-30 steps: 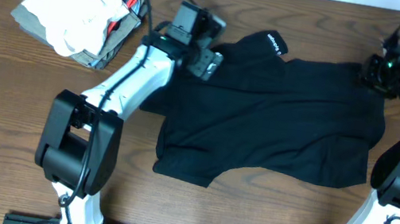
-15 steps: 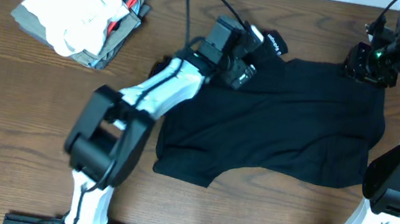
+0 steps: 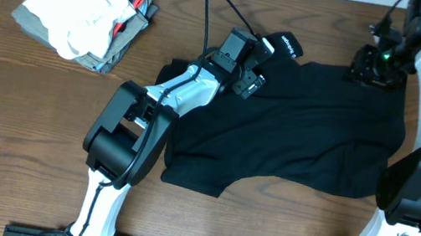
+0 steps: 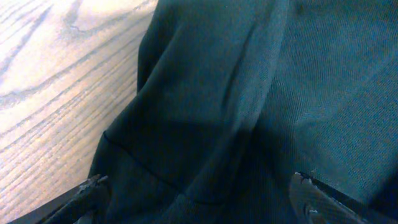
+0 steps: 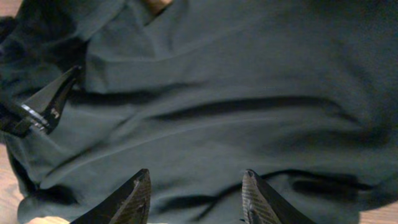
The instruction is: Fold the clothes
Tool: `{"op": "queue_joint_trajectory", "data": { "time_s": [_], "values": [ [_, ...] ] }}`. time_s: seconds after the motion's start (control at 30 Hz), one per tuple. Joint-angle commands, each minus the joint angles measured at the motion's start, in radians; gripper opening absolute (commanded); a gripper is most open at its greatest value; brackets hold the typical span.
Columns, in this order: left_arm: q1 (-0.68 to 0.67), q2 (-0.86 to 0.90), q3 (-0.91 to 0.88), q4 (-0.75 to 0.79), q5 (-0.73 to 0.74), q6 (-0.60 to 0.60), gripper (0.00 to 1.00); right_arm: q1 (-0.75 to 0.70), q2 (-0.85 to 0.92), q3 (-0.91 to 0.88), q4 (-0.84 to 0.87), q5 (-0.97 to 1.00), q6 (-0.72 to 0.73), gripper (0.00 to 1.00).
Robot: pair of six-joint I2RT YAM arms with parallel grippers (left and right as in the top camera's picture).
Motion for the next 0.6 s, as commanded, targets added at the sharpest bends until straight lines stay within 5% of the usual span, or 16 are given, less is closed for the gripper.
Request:
{"op": "queue_joint_trajectory", "data": {
  "time_s": [0.0, 0.13, 0.17, 0.23, 0.3, 0.57],
  "values": [
    [0.002, 0.045, 0.012, -0.004, -0.012, 0.023, 0.9, 0.028, -0.02, 0.014, 0.0, -0.013, -0.008, 0.46],
    [0.003, 0.054, 0.012, -0.001, -0.016, 0.026, 0.79, 0.038, -0.02, 0.014, -0.001, -0.011, -0.008, 0.46],
    [0.003, 0.054, 0.012, 0.002, -0.016, 0.027, 0.71, 0.038, -0.02, 0.014, -0.001, -0.011, -0.008, 0.46],
    [0.005, 0.054, 0.012, 0.007, -0.04, 0.026, 0.36, 0.038, -0.02, 0.014, -0.001, -0.011, -0.008, 0.46],
    [0.005, 0.054, 0.012, 0.017, -0.079, 0.025, 0.23, 0.038, -0.02, 0.014, -0.005, -0.01, -0.008, 0.47],
    [0.036, 0.053, 0.012, 0.098, -0.143, -0.007, 0.13, 0.038, -0.02, 0.014, -0.024, 0.005, -0.008, 0.47]
  ]
}}
